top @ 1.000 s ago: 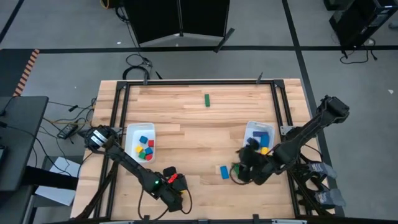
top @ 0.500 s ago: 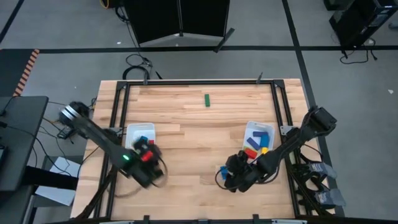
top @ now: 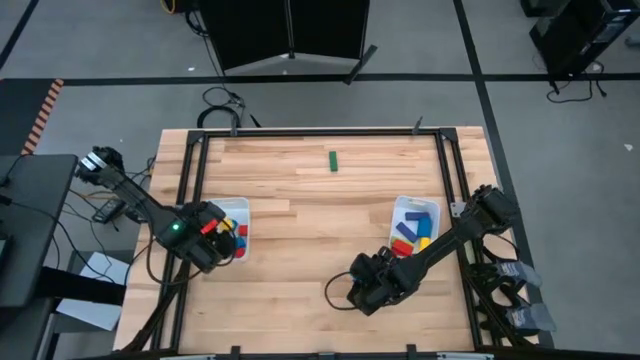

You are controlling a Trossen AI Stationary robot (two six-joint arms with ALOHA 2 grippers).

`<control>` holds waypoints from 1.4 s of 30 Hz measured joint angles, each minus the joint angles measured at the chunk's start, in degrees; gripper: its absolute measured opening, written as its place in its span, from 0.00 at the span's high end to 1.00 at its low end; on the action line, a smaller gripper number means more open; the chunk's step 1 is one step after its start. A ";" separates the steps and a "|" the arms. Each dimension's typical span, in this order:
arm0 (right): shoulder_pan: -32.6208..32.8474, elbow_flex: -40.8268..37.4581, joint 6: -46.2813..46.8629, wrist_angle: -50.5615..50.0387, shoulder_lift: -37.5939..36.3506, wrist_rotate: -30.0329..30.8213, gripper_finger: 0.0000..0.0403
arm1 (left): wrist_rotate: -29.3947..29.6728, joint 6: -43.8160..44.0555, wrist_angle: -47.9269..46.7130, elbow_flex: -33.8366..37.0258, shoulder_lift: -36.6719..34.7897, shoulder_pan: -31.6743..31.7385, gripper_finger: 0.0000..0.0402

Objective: Sort blocks by size
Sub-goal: Put the yellow game piece into the left bin, then put the blue game piece into the bin

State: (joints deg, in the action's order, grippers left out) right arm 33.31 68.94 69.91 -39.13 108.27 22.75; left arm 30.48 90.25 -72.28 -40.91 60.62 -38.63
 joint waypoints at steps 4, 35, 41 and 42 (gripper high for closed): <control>-1.00 2.75 1.85 -4.07 2.96 -2.70 0.34 | 2.46 -2.57 0.40 -1.42 0.07 0.00 0.09; -1.83 10.13 -11.56 -16.31 1.40 -0.45 0.84 | 4.99 -50.82 48.56 -10.66 6.72 20.45 0.37; 0.04 11.27 -3.11 -34.75 -8.18 6.46 0.84 | -5.62 -55.84 57.22 -10.66 14.63 33.16 0.39; 0.43 10.70 -0.37 -37.83 -9.78 6.56 0.84 | -7.00 -56.42 58.33 -10.66 15.82 35.02 0.39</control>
State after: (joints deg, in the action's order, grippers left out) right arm 33.74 79.64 69.54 -76.96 98.49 29.31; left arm 23.48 33.83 -13.95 -51.57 76.44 -3.61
